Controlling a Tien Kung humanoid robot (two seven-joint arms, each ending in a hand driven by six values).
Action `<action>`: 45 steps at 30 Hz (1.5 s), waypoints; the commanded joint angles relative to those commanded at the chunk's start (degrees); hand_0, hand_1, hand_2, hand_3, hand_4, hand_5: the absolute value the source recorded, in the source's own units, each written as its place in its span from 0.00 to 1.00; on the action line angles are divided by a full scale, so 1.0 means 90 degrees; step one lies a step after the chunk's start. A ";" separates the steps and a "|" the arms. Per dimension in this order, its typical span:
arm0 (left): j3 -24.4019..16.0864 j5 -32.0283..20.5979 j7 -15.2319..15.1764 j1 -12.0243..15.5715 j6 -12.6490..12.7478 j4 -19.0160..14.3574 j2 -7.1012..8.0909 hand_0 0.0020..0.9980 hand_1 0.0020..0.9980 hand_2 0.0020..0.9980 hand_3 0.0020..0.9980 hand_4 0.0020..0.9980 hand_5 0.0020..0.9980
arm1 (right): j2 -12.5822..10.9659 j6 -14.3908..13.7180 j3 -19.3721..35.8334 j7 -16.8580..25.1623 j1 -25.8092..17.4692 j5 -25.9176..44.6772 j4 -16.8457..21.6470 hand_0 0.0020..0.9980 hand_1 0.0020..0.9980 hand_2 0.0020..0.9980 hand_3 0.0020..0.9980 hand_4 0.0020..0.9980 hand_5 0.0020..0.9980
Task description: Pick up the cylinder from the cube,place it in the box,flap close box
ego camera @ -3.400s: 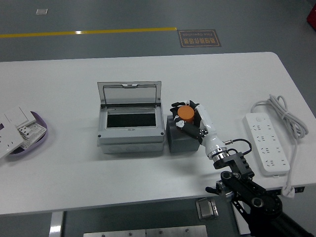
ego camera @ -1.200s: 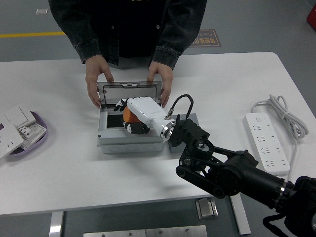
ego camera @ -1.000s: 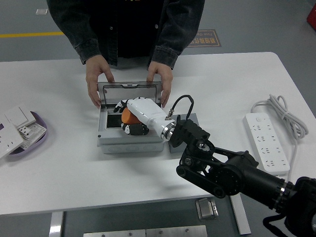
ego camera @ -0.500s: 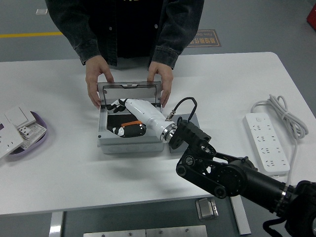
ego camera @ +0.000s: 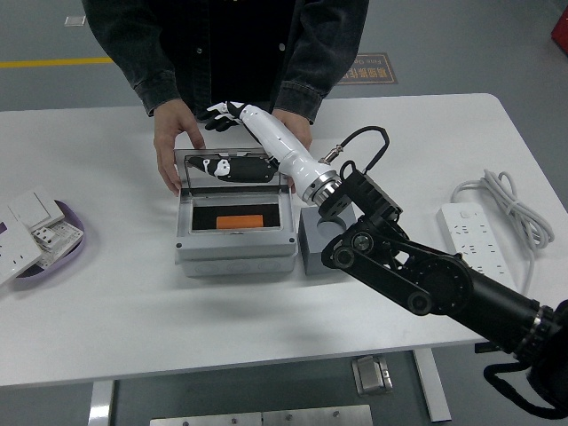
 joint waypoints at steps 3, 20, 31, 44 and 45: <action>-0.0020 0.0030 0.0006 -0.0011 -0.0004 0.0000 0.0011 0.60 0.59 0.56 0.60 0.67 0.28 | 0.0016 0.0039 -0.0008 0.0072 0.0183 0.0107 -0.0392 0.72 0.64 0.66 0.70 0.83 0.40; -0.0011 0.0008 0.0000 -0.0012 -0.0002 0.0000 -0.0011 0.60 0.59 0.56 0.60 0.67 0.28 | -0.0351 0.0131 -0.0679 0.0001 0.0209 0.0105 -0.0453 0.70 0.64 0.67 0.70 0.79 0.37; 0.0065 -0.0098 -0.0032 0.0006 0.0010 0.0000 -0.0023 0.60 0.59 0.56 0.60 0.66 0.28 | -0.0877 0.0061 -0.0946 -0.0171 -0.0288 -0.0151 0.0678 0.63 0.63 0.66 0.69 0.79 0.37; 0.0273 -0.0325 -0.0110 0.0030 0.0024 0.0000 -0.0029 0.60 0.59 0.56 0.60 0.66 0.28 | -0.0990 -0.0269 -0.0907 0.0139 -0.1017 0.0394 0.1089 0.57 0.62 0.66 0.69 0.76 0.38; 0.0275 -0.0329 -0.0109 0.0035 0.0025 0.0000 -0.0030 0.60 0.59 0.56 0.60 0.66 0.28 | -0.0999 -0.0284 -0.0823 0.0154 -0.1043 0.0386 0.1104 0.57 0.62 0.66 0.69 0.76 0.38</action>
